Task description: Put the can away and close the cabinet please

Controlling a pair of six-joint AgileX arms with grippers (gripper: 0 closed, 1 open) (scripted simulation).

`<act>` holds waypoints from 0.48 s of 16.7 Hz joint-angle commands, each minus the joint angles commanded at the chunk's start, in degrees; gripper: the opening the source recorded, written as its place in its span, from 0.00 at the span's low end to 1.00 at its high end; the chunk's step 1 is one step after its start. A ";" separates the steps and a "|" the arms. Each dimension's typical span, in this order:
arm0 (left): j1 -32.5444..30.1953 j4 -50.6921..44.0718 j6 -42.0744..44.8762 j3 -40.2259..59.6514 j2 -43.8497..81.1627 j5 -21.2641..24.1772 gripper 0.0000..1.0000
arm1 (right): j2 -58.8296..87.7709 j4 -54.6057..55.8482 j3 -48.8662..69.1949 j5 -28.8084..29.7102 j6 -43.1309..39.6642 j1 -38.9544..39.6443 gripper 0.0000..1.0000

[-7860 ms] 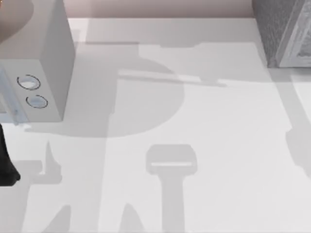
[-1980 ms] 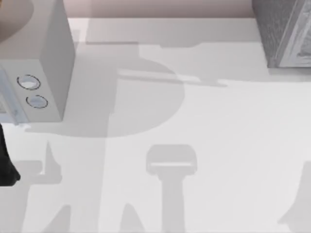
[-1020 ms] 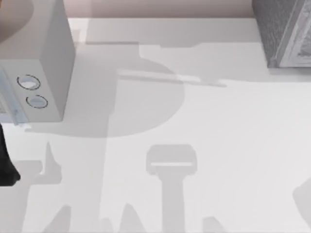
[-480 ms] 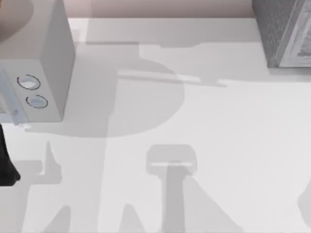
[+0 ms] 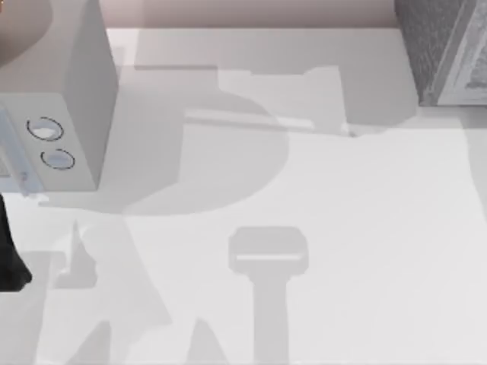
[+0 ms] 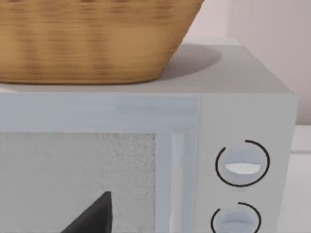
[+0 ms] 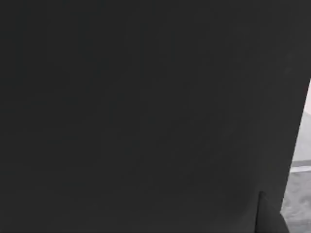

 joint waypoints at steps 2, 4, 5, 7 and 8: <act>0.00 0.00 0.00 0.00 0.00 0.00 1.00 | -0.91 -0.02 -0.50 9.74 -0.10 9.81 1.00; 0.00 0.00 0.00 0.00 0.00 0.00 1.00 | -1.89 0.08 -1.06 17.16 -0.21 17.27 1.00; 0.00 0.00 0.00 0.00 0.00 0.00 1.00 | -2.35 0.14 -1.32 19.98 -0.28 20.10 1.00; 0.00 0.00 0.00 0.00 0.00 0.00 1.00 | -3.09 0.28 -1.77 23.85 -0.38 23.99 1.00; 0.00 0.00 0.00 0.00 0.00 0.00 1.00 | -3.31 0.32 -1.91 24.83 -0.41 24.98 1.00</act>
